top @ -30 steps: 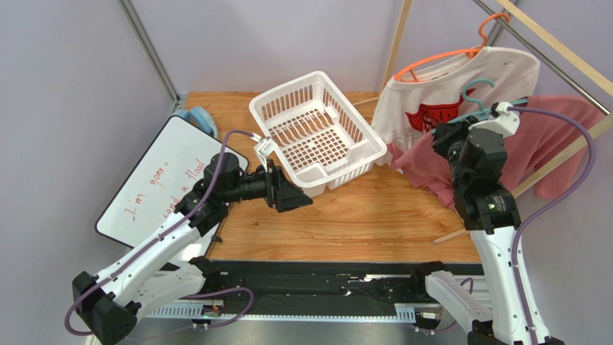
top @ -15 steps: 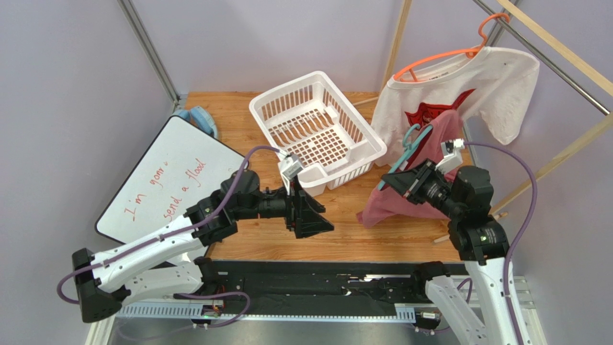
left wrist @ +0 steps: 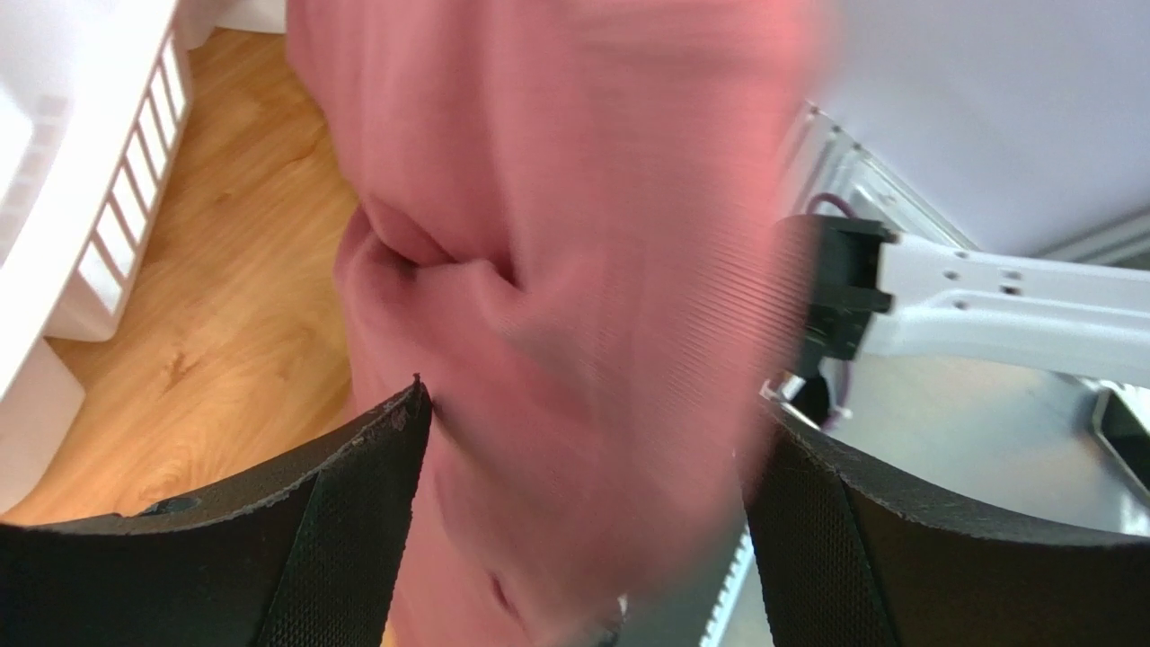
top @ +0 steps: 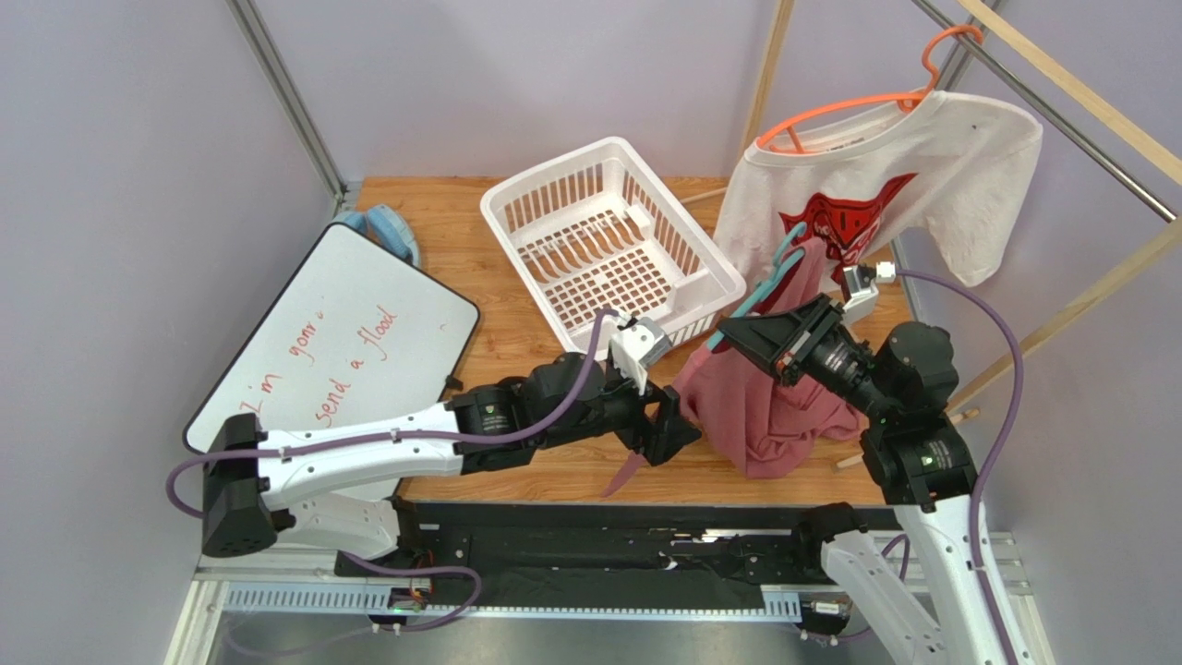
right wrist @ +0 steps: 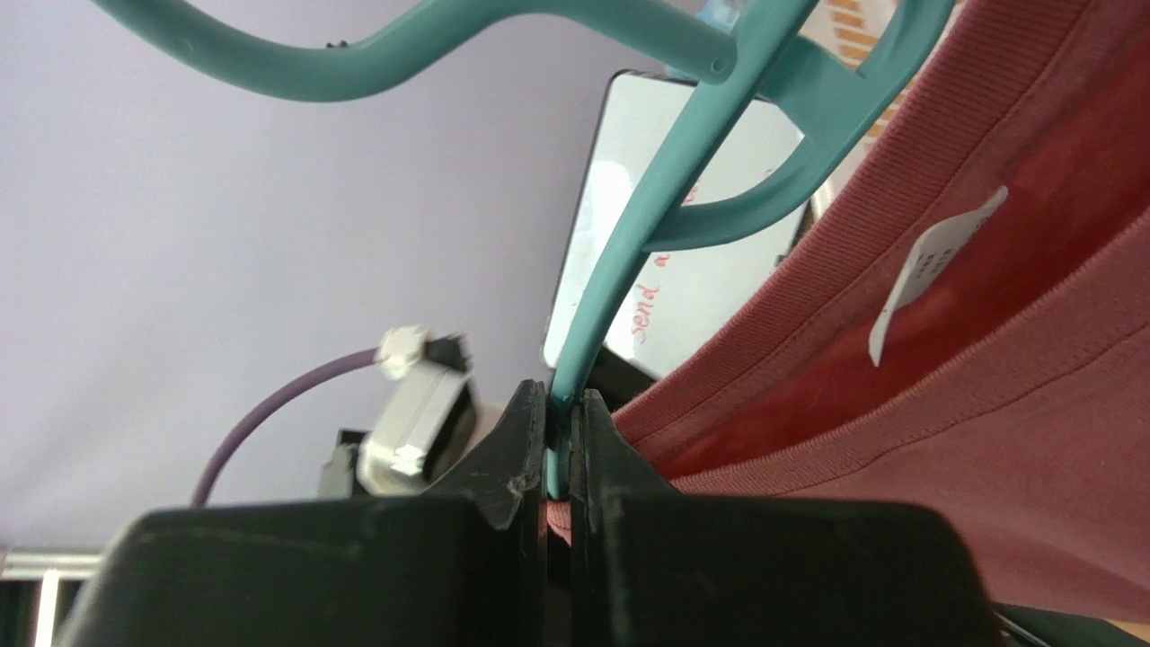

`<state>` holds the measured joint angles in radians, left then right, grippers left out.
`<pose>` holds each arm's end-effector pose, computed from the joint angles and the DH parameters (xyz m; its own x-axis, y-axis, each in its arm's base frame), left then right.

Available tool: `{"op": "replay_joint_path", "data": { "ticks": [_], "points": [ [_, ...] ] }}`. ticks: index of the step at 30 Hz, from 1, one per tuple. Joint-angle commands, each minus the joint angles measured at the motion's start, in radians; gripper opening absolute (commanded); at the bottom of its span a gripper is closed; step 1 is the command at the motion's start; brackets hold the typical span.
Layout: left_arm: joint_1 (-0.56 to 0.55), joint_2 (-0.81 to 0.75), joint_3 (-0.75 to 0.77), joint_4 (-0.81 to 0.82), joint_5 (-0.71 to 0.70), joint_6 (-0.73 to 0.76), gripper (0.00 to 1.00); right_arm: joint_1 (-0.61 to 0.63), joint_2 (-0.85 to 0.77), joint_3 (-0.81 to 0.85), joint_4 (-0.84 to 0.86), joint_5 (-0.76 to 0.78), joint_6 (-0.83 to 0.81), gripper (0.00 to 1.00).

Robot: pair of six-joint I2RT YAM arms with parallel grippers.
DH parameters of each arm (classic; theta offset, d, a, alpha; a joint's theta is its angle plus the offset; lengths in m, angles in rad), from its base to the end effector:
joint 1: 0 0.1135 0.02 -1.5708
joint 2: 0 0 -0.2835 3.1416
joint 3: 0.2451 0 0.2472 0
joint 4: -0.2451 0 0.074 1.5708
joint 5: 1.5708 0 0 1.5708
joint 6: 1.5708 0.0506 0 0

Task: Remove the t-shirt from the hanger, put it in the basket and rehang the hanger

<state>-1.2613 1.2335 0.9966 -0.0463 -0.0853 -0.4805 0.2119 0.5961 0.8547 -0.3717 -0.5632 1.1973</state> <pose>0.0933 -0.2776 0.3483 -0.5026 0.0597 -0.8624 0.7801 0.4612 -0.4227 0.1096 0.0512 0.3788 -0.6887 0.6571 -0.3064 -0.1514 0.2830 0.9471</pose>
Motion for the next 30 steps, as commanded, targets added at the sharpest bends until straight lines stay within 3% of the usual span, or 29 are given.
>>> {"op": "replay_joint_path", "data": {
  "ticks": [1, 5, 13, 19, 22, 23, 30],
  "points": [
    [-0.012, 0.04, 0.073, 0.057, -0.114, 0.036, 0.85, 0.067, -0.013, 0.127, -0.004, 0.025, -0.001, 0.0],
    [-0.026, 0.031, 0.005, 0.124, -0.162, -0.004, 0.84, 0.101, -0.027, 0.116, -0.024, 0.051, -0.016, 0.0],
    [-0.026, -0.028, -0.176, 0.21, -0.151, -0.116, 0.72, 0.118, -0.004, 0.141, 0.027, 0.068, -0.002, 0.0],
    [-0.026, -0.103, -0.2, 0.146, -0.183, -0.098, 0.43, 0.118, -0.028, 0.142, 0.03, 0.16, -0.036, 0.0],
    [-0.026, -0.152, -0.204, 0.1, -0.221, -0.066, 0.18, 0.118, -0.038, 0.139, 0.005, 0.213, -0.064, 0.0],
    [-0.026, -0.164, -0.205, 0.088, -0.237, -0.061, 0.02, 0.116, -0.042, 0.13, 0.002, 0.241, -0.071, 0.0],
    [-0.026, -0.281, -0.204, -0.006, -0.275, -0.029, 0.0, 0.118, -0.019, 0.083, 0.016, 0.301, -0.03, 0.0]
  ]
}}
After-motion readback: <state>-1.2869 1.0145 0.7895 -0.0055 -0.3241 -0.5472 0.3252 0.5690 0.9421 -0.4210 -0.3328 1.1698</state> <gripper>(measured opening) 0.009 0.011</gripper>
